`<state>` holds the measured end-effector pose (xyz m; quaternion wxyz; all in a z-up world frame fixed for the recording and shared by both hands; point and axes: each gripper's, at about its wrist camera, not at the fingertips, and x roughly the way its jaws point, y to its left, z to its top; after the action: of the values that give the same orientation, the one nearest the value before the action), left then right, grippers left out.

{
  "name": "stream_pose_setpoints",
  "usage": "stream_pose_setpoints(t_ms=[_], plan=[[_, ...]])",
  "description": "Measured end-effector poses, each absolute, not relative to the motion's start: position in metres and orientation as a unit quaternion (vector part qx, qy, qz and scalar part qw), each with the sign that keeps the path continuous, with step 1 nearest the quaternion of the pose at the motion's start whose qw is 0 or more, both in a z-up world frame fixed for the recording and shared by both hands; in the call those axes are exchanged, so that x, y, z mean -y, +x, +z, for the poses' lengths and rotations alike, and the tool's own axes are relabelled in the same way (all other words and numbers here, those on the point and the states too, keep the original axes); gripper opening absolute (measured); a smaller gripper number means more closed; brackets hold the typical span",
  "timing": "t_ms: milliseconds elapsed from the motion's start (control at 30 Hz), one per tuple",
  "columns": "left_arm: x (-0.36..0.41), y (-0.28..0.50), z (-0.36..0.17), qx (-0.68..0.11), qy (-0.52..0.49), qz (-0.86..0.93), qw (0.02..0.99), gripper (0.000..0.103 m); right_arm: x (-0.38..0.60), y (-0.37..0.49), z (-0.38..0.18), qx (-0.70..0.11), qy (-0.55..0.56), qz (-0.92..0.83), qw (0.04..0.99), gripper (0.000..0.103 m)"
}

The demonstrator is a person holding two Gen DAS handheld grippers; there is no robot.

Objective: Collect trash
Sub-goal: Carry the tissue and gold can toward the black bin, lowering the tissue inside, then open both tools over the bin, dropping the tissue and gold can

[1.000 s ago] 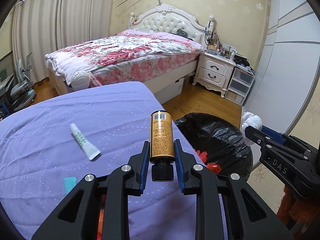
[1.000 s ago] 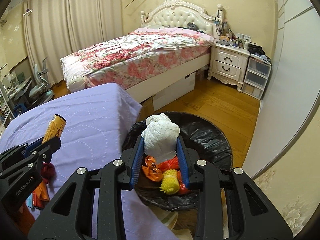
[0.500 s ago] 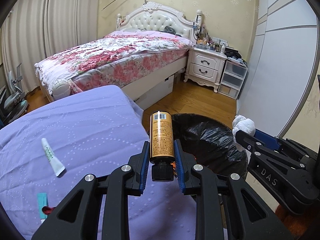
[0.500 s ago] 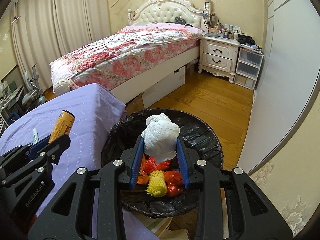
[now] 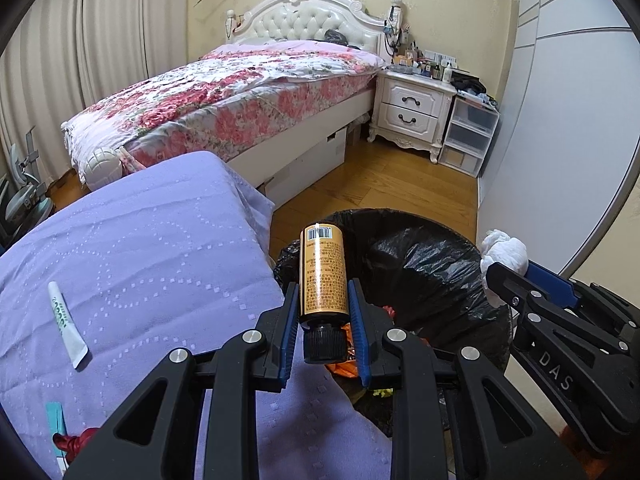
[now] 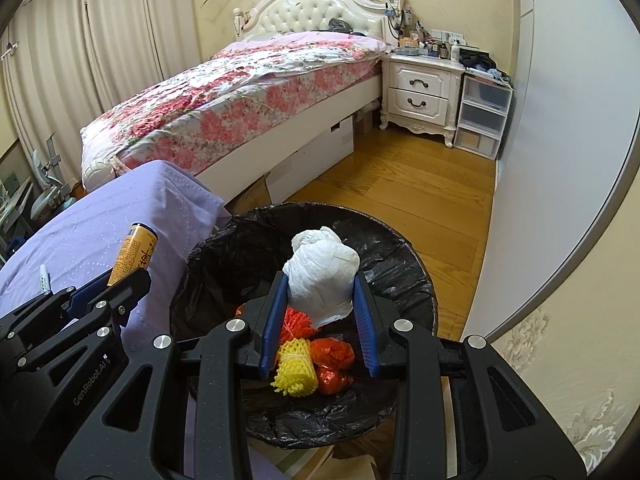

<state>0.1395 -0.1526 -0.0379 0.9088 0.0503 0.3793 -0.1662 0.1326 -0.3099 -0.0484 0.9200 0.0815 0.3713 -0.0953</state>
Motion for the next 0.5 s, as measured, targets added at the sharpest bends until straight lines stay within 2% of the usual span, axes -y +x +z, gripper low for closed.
stream_pose_setpoints(t_ms=[433,500], plan=[[0.164,0.148,-0.044,-0.393,0.066,-0.171,0.901,0.026,0.318,0.142,-0.058,-0.378,0.089,-0.110,0.915,0.033],[0.164,0.147,-0.043,-0.391,0.068,-0.171,0.902,0.034,0.318,0.142,-0.058,-0.377,0.089,-0.113,0.915,0.034]])
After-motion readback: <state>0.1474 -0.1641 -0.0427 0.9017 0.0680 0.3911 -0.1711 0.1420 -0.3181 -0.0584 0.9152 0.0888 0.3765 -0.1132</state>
